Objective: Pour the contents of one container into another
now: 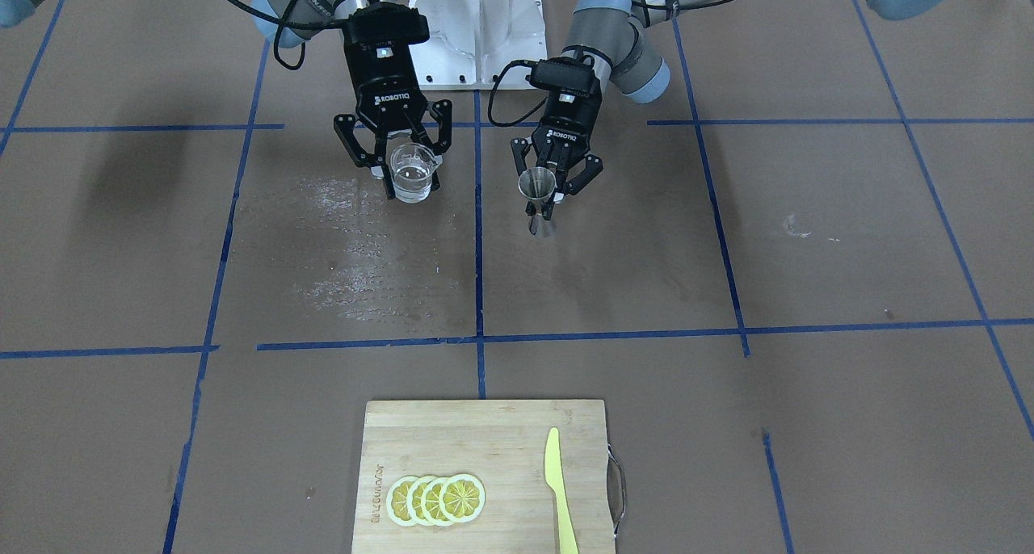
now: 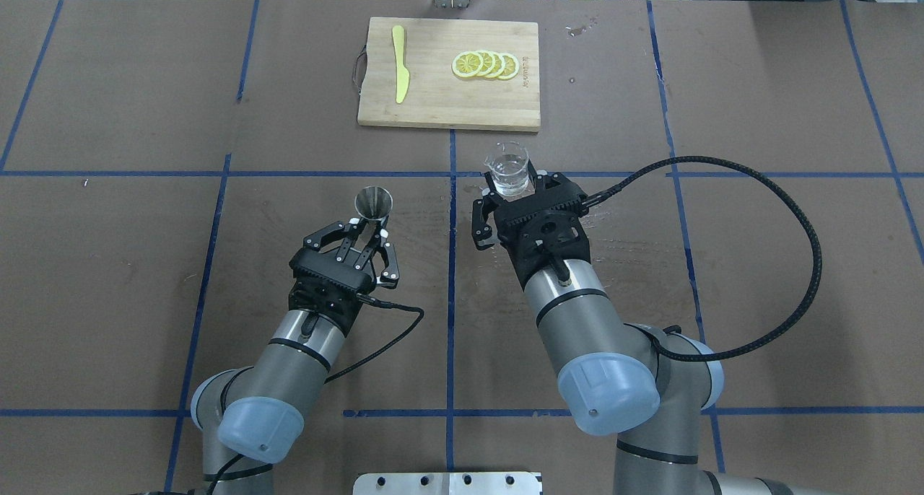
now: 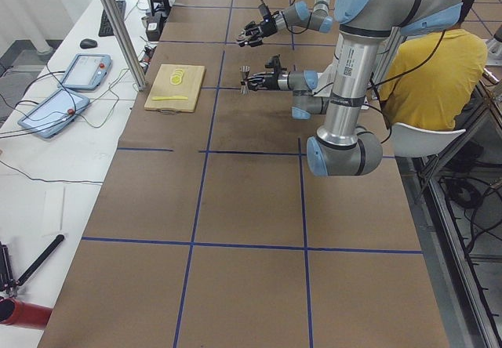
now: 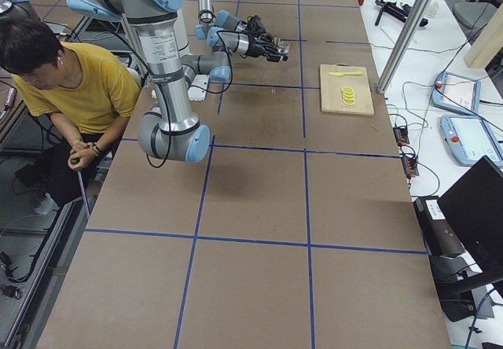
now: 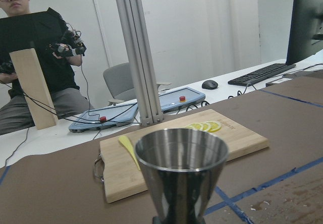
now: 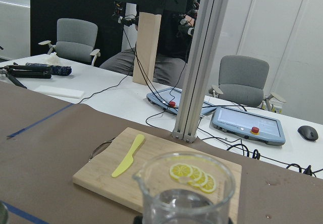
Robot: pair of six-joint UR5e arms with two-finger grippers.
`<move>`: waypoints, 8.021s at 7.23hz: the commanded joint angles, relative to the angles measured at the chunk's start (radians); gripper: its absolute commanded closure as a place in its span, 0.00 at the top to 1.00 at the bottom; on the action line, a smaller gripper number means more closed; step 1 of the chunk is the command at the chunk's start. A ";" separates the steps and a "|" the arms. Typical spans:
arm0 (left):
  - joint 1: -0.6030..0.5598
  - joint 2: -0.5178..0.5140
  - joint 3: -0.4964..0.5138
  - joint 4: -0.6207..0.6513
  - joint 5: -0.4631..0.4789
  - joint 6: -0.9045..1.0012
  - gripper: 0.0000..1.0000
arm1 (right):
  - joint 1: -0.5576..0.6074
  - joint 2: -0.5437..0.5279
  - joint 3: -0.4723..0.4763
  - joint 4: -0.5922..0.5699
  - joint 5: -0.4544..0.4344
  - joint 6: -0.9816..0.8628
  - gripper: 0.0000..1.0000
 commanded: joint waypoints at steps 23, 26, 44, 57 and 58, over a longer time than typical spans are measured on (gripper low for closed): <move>-0.013 -0.182 0.143 -0.004 -0.100 -0.122 0.00 | 0.028 0.199 0.094 -0.695 0.099 -0.519 0.00; -0.013 -0.182 0.141 -0.004 -0.100 -0.122 0.00 | 0.031 0.199 0.096 -0.726 0.094 -0.602 0.00; -0.016 -0.178 0.132 -0.004 -0.099 -0.110 0.00 | 0.032 0.190 0.079 -0.737 0.090 -0.555 0.00; -0.056 0.540 -0.180 -0.372 -0.042 -0.090 0.00 | 0.041 -0.177 0.147 -0.213 0.099 0.145 0.00; -0.056 0.624 -0.166 -0.464 -0.036 -0.096 0.00 | 0.041 -0.178 0.147 -0.213 0.100 0.151 0.00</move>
